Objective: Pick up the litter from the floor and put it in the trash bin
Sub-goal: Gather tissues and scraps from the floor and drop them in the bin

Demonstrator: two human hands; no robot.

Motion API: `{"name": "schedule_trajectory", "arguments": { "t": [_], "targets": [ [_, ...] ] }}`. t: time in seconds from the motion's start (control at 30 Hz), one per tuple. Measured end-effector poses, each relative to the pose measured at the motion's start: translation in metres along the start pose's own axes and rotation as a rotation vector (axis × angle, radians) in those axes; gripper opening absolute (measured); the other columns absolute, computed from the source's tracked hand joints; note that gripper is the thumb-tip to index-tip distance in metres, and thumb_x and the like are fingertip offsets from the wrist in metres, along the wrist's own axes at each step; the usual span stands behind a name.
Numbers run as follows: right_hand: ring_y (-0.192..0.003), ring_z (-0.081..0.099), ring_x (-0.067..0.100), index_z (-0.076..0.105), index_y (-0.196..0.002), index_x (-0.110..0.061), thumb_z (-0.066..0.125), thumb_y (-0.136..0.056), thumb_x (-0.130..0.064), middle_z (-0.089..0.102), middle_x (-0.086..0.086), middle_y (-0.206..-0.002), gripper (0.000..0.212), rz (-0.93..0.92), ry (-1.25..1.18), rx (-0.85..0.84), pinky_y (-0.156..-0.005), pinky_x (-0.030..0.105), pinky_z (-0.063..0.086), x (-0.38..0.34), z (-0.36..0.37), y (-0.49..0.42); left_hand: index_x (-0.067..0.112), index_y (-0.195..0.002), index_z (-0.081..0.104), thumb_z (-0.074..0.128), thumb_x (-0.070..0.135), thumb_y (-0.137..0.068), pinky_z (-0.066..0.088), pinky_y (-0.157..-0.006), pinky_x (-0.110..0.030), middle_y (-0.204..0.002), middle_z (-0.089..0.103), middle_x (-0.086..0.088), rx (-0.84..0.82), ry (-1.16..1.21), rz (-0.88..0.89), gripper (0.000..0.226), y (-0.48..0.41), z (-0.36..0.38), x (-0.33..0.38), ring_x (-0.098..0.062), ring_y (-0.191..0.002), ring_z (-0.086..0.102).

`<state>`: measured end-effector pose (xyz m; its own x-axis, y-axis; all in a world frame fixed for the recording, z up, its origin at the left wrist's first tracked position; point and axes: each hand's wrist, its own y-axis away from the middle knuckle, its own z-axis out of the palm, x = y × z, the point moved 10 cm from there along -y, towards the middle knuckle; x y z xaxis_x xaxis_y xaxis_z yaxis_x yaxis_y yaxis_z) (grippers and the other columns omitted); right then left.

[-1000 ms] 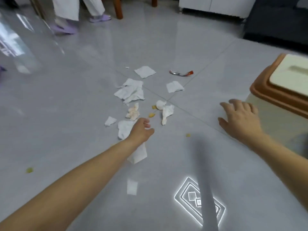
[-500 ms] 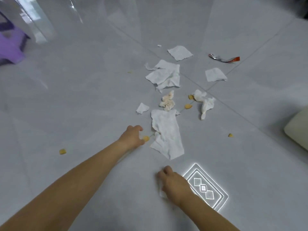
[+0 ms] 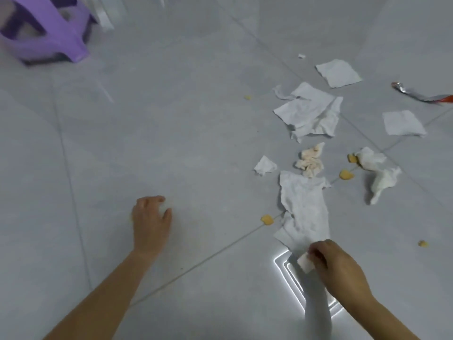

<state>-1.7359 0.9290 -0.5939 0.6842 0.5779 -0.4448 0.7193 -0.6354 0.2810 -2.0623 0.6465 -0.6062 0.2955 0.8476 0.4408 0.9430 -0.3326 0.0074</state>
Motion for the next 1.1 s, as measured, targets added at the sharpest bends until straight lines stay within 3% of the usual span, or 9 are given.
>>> {"name": "schedule_trajectory", "arguments": {
  "t": [0.1,0.17,0.43,0.57,0.7,0.8,0.9,1.0,1.1],
  "targets": [
    [-0.071,0.055,0.018,0.066,-0.085,-0.016,0.066,-0.082,-0.015,0.051,-0.005,-0.09,0.003,-0.012,-0.034,0.091,-0.062,0.036,0.05,-0.011,-0.018,-0.033,0.012,-0.121,0.052,0.067,0.021,-0.078,0.039,-0.095,-0.055,-0.13,0.038,-0.023,0.007,-0.096,-0.3,0.047,-0.001,-0.017,-0.074,-0.047,-0.116,0.037],
    [-0.073,0.057,0.02,0.068,-0.085,-0.014,0.067,-0.081,-0.014,0.052,-0.001,-0.096,0.004,-0.035,-0.026,0.1,-0.063,0.036,0.051,-0.023,-0.016,-0.051,0.013,-0.126,0.049,0.062,0.025,-0.082,0.036,-0.098,-0.057,-0.134,0.036,-0.025,-0.013,-0.089,-0.374,0.048,0.0,-0.016,-0.091,-0.048,-0.12,0.034],
    [-0.084,0.058,0.024,0.065,-0.087,-0.015,0.065,-0.083,-0.016,0.054,0.003,-0.108,0.004,-0.183,0.045,0.042,-0.059,0.035,0.05,-0.078,0.019,-0.078,0.004,-0.113,0.054,0.057,0.01,-0.085,0.043,-0.093,-0.047,-0.117,0.047,-0.028,-0.022,0.003,-0.305,0.028,-0.009,-0.013,-0.079,-0.046,-0.102,0.051],
    [-0.113,0.047,0.027,0.065,-0.089,-0.014,0.063,-0.083,-0.017,0.05,0.006,-0.125,0.007,-0.067,0.007,0.117,-0.071,0.034,0.045,-0.072,0.015,-0.09,0.004,-0.108,0.056,0.06,0.012,-0.083,0.047,-0.091,-0.046,-0.112,0.053,-0.024,-0.076,0.055,-0.279,0.026,-0.015,-0.004,-0.067,-0.041,-0.1,0.055],
    [-0.126,0.035,0.031,0.066,-0.094,-0.014,0.059,-0.087,-0.018,0.039,0.009,-0.142,0.011,-0.088,0.139,0.003,-0.073,0.033,0.042,-0.078,0.039,-0.093,0.011,-0.106,0.058,0.067,0.017,-0.078,0.048,-0.087,-0.041,-0.105,0.057,-0.016,-0.13,0.21,-0.155,0.03,-0.009,0.017,-0.009,-0.031,-0.093,0.059],
    [-0.113,0.041,0.03,0.062,-0.095,-0.009,0.052,-0.09,-0.019,0.048,0.009,-0.125,0.015,-0.119,0.18,-0.019,-0.063,0.029,0.04,-0.082,0.052,-0.09,0.012,-0.104,0.059,0.07,0.015,-0.076,0.048,-0.083,-0.03,-0.103,0.057,-0.013,-0.228,0.35,-0.038,0.03,0.006,0.05,0.065,-0.023,-0.08,0.061],
    [-0.097,0.051,0.032,0.058,-0.097,-0.007,0.049,-0.09,-0.016,0.052,0.012,-0.103,0.015,-0.125,0.127,-0.053,-0.067,0.031,0.042,-0.085,0.054,-0.091,0.016,-0.108,0.056,0.067,0.016,-0.077,0.044,-0.077,-0.022,-0.107,0.054,-0.007,-0.345,0.432,0.064,0.033,0.022,0.087,0.135,-0.014,-0.074,0.055],
    [-0.092,0.056,0.031,0.053,-0.109,-0.007,0.051,-0.087,-0.013,0.054,0.013,-0.104,0.023,-0.113,0.061,-0.107,-0.077,0.035,0.046,-0.082,0.053,-0.092,0.019,-0.115,0.051,0.063,0.018,-0.08,0.044,-0.078,-0.026,-0.111,0.051,-0.004,-0.397,0.433,0.103,0.037,0.025,0.111,0.18,-0.016,-0.08,0.056],
    [-0.089,0.059,0.026,0.059,-0.104,-0.006,0.051,-0.086,-0.01,0.061,0.012,-0.099,0.02,-0.066,-0.038,-0.15,-0.073,0.027,0.043,-0.069,0.047,-0.089,0.019,-0.114,0.051,0.062,0.017,-0.08,0.044,-0.076,-0.026,-0.109,0.052,-0.004,-0.396,0.464,0.108,0.036,0.017,0.117,0.211,-0.013,-0.077,0.053]
  ]
}}
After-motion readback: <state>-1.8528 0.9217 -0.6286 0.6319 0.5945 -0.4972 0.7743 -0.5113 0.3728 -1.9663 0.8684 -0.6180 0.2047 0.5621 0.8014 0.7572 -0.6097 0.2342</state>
